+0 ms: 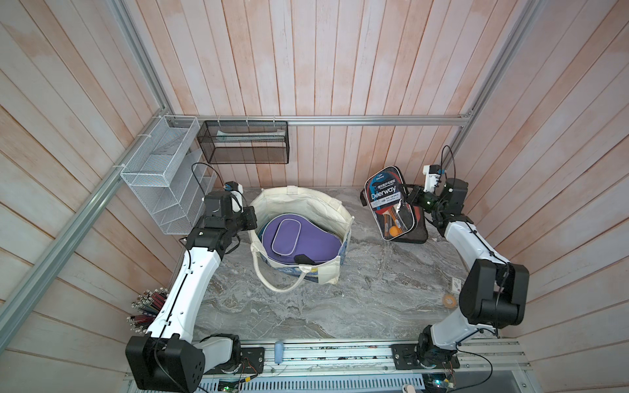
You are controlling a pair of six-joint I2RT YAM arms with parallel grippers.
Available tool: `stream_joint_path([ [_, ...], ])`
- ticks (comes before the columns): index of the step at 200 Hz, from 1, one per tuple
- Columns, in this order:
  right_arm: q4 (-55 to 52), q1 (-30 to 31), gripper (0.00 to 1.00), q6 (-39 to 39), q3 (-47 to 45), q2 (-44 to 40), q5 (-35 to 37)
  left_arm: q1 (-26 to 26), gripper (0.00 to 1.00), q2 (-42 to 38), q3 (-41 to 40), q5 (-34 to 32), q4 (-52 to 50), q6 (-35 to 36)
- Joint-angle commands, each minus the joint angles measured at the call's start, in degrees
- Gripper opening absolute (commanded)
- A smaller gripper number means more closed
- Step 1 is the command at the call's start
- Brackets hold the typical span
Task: Remove the ping pong set from the canvas bag
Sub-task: Move the canvas bag to the center of the board, then place the ping pong set at the center of the board.
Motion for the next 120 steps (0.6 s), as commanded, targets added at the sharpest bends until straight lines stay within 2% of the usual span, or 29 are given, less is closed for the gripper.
stream_joint_path([
  [1,15.09,2.55,0.0,7.48,0.54,3.5,-0.87,0.23,0.0,-4.34,1.89,3.62,11.35,0.76],
  [31,23.0,5.11,0.0,14.08,1.54,10.98,0.82,0.08,0.0,-4.36,-0.49,9.64,13.32,-0.7],
  [68,34.52,6.89,0.0,26.16,1.33,18.54,2.63,-1.0,0.0,-3.93,-2.09,11.0,14.36,-1.26],
  [84,35.19,7.75,0.0,28.83,1.55,20.86,4.65,-1.56,0.0,-3.53,-2.64,11.72,15.34,-1.91],
  [120,31.43,9.04,0.0,28.81,2.45,24.37,7.99,-3.24,0.0,-2.07,-3.16,11.86,16.2,-2.16],
])
